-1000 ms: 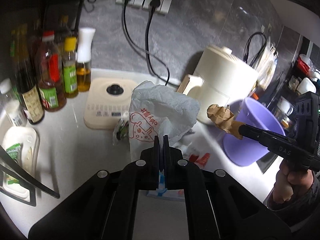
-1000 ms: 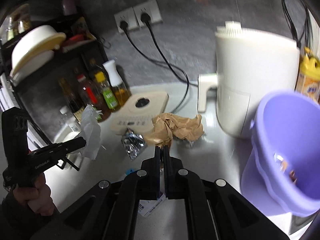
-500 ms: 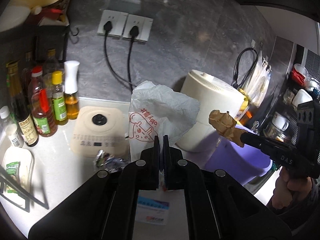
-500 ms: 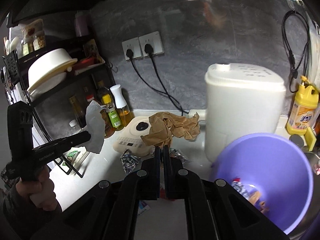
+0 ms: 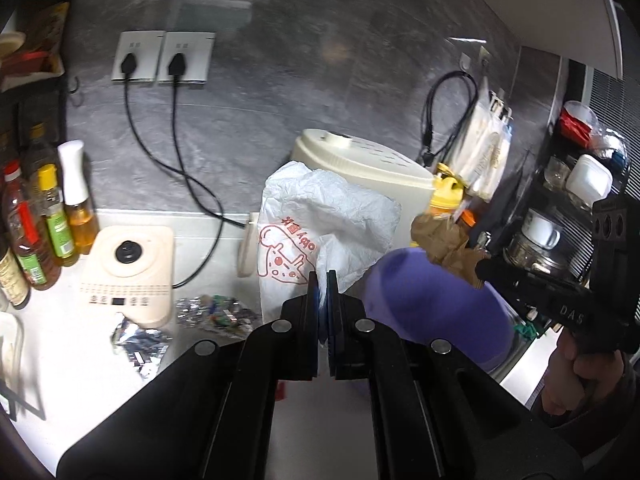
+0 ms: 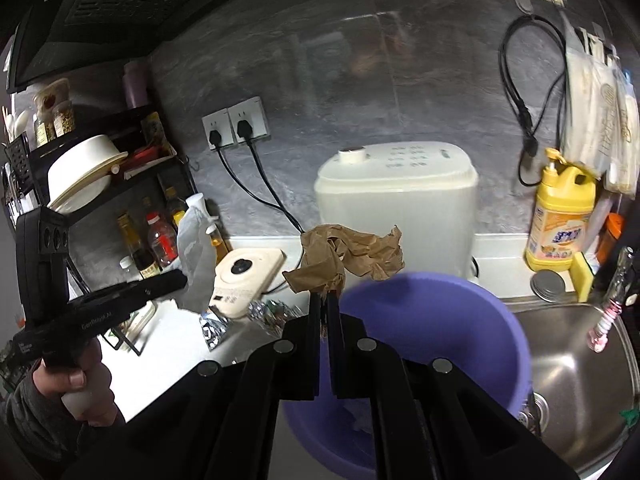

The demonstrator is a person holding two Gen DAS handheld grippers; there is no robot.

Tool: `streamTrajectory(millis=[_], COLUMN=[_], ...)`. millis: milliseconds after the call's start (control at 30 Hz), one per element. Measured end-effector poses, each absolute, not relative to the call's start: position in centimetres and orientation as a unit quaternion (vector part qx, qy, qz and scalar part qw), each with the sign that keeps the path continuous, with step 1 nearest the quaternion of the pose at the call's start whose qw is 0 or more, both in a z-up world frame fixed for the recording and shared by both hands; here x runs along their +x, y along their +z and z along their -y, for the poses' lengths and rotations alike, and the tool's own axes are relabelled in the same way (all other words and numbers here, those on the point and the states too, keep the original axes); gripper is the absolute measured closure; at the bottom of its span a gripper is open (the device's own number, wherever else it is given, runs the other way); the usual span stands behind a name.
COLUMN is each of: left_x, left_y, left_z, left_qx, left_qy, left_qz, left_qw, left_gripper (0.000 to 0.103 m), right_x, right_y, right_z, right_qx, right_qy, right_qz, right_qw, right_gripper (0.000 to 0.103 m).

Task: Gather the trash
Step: 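Carry both items over the lavender bucket and release them inside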

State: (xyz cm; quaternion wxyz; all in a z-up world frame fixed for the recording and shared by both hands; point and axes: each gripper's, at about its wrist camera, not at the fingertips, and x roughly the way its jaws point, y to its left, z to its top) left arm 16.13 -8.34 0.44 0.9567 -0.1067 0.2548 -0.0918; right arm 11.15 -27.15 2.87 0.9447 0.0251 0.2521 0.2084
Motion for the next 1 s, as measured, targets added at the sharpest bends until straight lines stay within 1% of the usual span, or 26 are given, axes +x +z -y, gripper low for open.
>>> streamTrajectory(millis=[33, 67, 100, 133, 167, 267, 333, 433, 533, 833, 867, 900, 933, 967, 1000], left_x=[16.2, 16.4, 16.5, 16.7, 16.9, 17.4, 17.7, 18.1, 18.5, 19.4, 19.5, 19.7, 19.6, 19.2, 18.9], left_y=[0.4, 0.4, 0.3, 0.3, 0.2, 0.1, 0.0, -0.2, -0.4, -0.7, -0.8, -0.9, -1.0, -0.9, -0.8], left_z=[8.8, 9.6, 10.1, 10.9, 11.4, 13.7, 15.0, 17.0, 18.6, 22.5, 22.7, 22.9, 22.9, 22.7, 22.6], left_qx=[-0.107, -0.107, -0.107, -0.107, -0.107, -0.110, -0.109, -0.104, -0.102, -0.105, -0.107, -0.110, -0.113, -0.116, -0.117], left_qy=[-0.094, -0.096, -0.097, -0.099, -0.100, -0.107, -0.112, -0.122, -0.132, -0.154, -0.155, -0.154, -0.154, -0.152, -0.149], left_qz=[-0.254, -0.254, -0.254, -0.254, -0.255, -0.254, -0.254, -0.256, -0.257, -0.259, -0.260, -0.265, -0.263, -0.254, -0.247], left_qw=[0.957, 0.956, 0.956, 0.956, 0.956, 0.955, 0.955, 0.953, 0.952, 0.948, 0.947, 0.946, 0.946, 0.948, 0.950], left_gripper=[0.099, 0.099, 0.099, 0.099, 0.099, 0.099, 0.099, 0.099, 0.099, 0.098, 0.095, 0.076, 0.045, 0.033, 0.023], right_x=[11.1, 11.0, 10.9, 10.6, 10.1, 9.6, 9.3, 8.8, 8.2, 6.9, 6.8, 6.6, 6.5, 6.4, 6.2], right_y=[2.7, 2.5, 2.4, 2.3, 2.5, 2.8, 2.8, 2.7, 2.6, 2.7, 2.7, 2.7, 2.7, 2.6, 2.6], right_z=[27.9, 28.3, 28.9, 29.7, 30.8, 33.4, 34.8, 37.2, 39.1, 42.6, 43.0, 43.2, 43.5, 43.6, 43.6], right_qx=[0.022, 0.018, 0.018, 0.022, 0.026, 0.021, 0.021, 0.021, 0.028, 0.027, 0.028, 0.029, 0.030, 0.031, 0.033], right_qy=[0.206, 0.201, 0.198, 0.192, 0.184, 0.173, 0.165, 0.150, 0.140, 0.123, 0.120, 0.119, 0.118, 0.118, 0.118], right_qz=[-0.256, -0.260, -0.260, -0.255, -0.240, -0.235, -0.233, -0.233, -0.230, -0.227, -0.227, -0.228, -0.228, -0.229, -0.229], right_qw=[0.944, 0.944, 0.945, 0.947, 0.953, 0.956, 0.958, 0.961, 0.963, 0.966, 0.966, 0.966, 0.966, 0.966, 0.966], right_gripper=[0.095, 0.082, 0.064, 0.038, 0.033, 0.032, 0.029, 0.027, 0.024, 0.023, 0.023, 0.023, 0.022, 0.021, 0.021])
